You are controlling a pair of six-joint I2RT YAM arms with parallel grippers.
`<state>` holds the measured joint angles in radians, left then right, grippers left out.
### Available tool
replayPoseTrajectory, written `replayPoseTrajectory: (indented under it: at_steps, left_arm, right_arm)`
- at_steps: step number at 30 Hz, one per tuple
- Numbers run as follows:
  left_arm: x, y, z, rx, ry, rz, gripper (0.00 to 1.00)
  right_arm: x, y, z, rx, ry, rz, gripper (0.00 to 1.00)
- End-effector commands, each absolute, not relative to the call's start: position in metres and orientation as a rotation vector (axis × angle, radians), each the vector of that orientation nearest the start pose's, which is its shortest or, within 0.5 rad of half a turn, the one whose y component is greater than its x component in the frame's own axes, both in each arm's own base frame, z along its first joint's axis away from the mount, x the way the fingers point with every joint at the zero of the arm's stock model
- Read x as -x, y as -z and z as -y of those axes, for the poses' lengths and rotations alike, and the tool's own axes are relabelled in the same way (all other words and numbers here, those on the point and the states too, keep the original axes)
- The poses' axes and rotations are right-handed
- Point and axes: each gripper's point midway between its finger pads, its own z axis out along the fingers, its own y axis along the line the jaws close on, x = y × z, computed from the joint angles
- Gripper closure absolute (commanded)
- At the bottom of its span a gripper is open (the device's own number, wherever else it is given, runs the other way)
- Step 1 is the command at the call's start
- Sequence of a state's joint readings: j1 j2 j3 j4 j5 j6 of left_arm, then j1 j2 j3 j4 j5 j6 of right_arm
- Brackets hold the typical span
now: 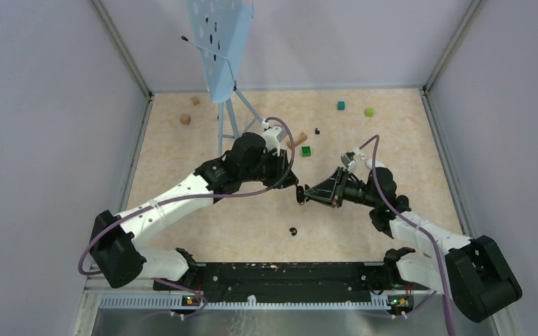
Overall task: Insert the wireless bluetooth earbuds into the charging case
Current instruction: Pick up the left earbud from the center of the board.
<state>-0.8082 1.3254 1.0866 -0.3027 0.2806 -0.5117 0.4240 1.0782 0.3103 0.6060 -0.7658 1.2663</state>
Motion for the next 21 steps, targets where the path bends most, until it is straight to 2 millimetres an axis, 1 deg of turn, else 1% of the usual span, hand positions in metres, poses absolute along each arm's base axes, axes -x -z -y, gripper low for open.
replayPoseTrajectory:
  at_steps: [1,4,10,12,17,21]
  left_arm:
    - [-0.232,-0.243,0.315,-0.274,1.016,-2.162,0.77]
    - [-0.234,-0.241,0.31,-0.124,1.029,-2.181,0.77]
    - [-0.233,-0.229,0.313,0.134,1.11,-2.206,0.76]
    - [-0.236,-0.226,0.311,0.225,1.104,-2.19,0.76]
    - [-0.242,-0.231,0.31,0.342,1.074,-2.126,0.76]
    - [-0.243,-0.245,0.321,0.327,1.118,-2.075,0.76]
  right_arm:
    - [-0.205,-0.198,-0.25,-0.179,-1.762,-2.005,1.0]
    - [-0.206,-0.197,-0.248,-0.203,-1.749,-2.002,1.0]
    - [-0.209,-0.19,-0.244,-0.271,-1.729,-1.999,1.0]
    - [-0.21,-0.19,-0.243,-0.291,-1.725,-1.989,1.0]
    - [-0.213,-0.191,-0.24,-0.338,-1.727,-1.96,1.0]
    - [-0.212,-0.192,-0.24,-0.347,-1.734,-1.96,1.0]
